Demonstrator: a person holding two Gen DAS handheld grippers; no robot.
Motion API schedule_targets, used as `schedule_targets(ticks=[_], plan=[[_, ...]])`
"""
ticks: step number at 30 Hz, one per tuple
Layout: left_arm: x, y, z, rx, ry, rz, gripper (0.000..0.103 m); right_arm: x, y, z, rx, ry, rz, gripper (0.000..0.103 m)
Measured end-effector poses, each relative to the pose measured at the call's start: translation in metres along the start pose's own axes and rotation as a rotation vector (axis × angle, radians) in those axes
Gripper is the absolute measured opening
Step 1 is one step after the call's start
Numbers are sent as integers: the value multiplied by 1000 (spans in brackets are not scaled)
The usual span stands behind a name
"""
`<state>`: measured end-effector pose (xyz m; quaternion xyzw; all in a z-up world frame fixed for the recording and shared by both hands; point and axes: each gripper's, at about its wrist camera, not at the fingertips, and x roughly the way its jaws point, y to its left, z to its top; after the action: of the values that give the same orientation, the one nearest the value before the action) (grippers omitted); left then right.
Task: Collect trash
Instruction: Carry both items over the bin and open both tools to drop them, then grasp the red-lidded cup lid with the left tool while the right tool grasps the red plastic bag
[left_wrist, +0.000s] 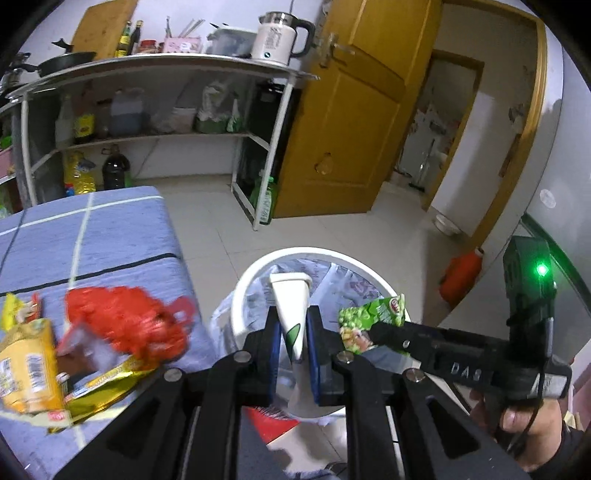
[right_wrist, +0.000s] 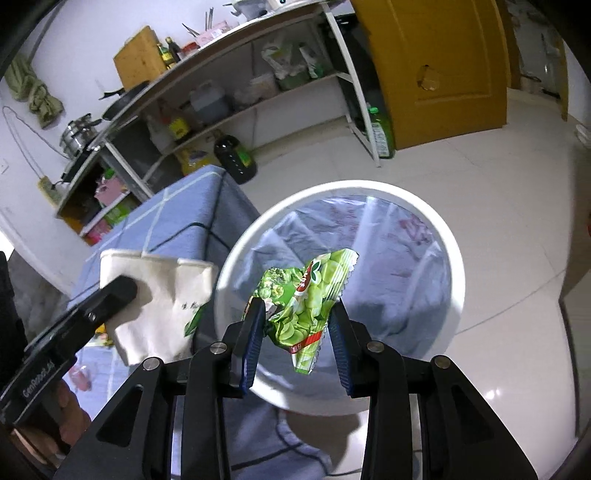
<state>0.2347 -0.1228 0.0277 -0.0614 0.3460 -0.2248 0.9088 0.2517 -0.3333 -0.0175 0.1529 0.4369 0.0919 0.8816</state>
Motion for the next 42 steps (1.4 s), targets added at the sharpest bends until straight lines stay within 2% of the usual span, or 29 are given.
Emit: schedule_targets(ticks=[7, 8, 10, 11, 14, 19, 22, 26, 31, 35, 39, 42], plan=[[38, -16, 3, 39, 65, -7, 20, 15, -17, -2, 23, 26, -76, 43], [43, -17, 2, 40, 72, -8, 23, 15, -20, -2, 30, 23, -82, 44], [47, -17, 0, 36, 85, -11, 34, 13, -25, -3, 44, 15, -95, 52], [49, -17, -2, 30, 90, -18, 40, 11, -28, -3, 52, 10, -100, 52], [49, -16, -4, 26, 94, -15, 42, 5, -32, -2, 64, -8, -109, 52], [16, -17, -6, 50, 32, -9, 50, -20, -20, -1, 46, -115, -84, 53], [-7, -10, -5, 57, -15, 6, 52, -33, -4, -1, 3, -183, -40, 54], [-39, 8, -8, 43, -69, 54, 54, -38, 28, -2, -88, -234, 26, 62], [-84, 43, -18, 3, -142, 143, 58, -33, 78, -5, -230, -235, 103, 62], [-116, 81, -32, -45, -180, 243, 62, -20, 115, -4, -318, -216, 147, 62], [-140, 119, -51, -97, -196, 326, 70, -1, 140, -7, -381, -184, 155, 62], [-150, 142, -67, -126, -180, 365, 74, 14, 157, -10, -440, -171, 145, 62]])
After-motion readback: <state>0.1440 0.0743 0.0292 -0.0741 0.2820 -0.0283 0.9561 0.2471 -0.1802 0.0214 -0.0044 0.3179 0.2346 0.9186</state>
